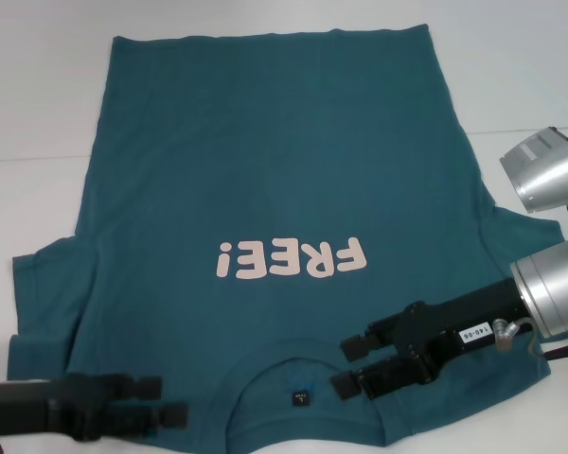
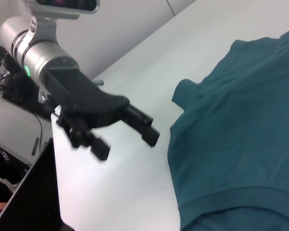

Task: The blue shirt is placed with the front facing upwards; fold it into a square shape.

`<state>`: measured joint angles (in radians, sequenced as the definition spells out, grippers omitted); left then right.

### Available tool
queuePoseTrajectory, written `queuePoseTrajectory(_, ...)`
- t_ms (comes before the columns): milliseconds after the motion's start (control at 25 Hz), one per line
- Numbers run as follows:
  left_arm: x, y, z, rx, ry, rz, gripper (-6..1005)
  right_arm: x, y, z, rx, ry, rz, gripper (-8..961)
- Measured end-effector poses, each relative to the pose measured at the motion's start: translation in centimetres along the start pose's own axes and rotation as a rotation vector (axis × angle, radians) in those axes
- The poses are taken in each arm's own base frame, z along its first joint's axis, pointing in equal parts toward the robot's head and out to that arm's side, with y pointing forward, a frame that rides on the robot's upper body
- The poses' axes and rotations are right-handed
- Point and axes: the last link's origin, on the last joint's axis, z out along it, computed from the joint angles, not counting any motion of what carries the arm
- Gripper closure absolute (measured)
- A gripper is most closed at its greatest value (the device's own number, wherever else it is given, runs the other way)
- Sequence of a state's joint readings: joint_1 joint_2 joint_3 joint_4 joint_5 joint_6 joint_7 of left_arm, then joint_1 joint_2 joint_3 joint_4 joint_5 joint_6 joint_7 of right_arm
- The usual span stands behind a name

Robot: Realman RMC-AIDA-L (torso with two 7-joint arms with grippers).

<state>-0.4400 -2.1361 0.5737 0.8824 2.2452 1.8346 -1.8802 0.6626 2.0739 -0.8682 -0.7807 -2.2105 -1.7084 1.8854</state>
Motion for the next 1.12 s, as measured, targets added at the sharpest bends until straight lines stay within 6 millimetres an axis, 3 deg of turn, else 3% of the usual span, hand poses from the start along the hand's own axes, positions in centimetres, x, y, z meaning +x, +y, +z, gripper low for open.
queuePoseTrajectory(160, 1.2, -1.2, -1.8, 0.063, 0.114, -0.192, 126, 0.0, 0.0, -0.1, 0.001, -0.005, 0.004, 220)
queuePoseTrajectory(200, 1.8, -2.0, -3.2, 0.092, 0.196, -0.349, 126, -0.1, -0.1, -0.1, 0.003, -0.009, 0.010, 220)
queuePoseTrajectory(480, 1.7, -4.1, -5.9, 0.121, 0.343, -0.696, 125, 0.1, -0.1, -0.3, 0.006, -0.012, 0.021, 220)
queuePoseTrajectory(760, 0.7, -6.3, -6.7, 0.250, 0.384, -0.829, 125, 0.1, -0.1, -0.3, 0.006, -0.012, 0.021, 219)
queuePoseTrajectory(1120, -0.3, -8.3, -7.6, 0.402, 0.422, -0.868, 125, 0.1, -0.2, -0.3, 0.008, -0.012, 0.022, 219)
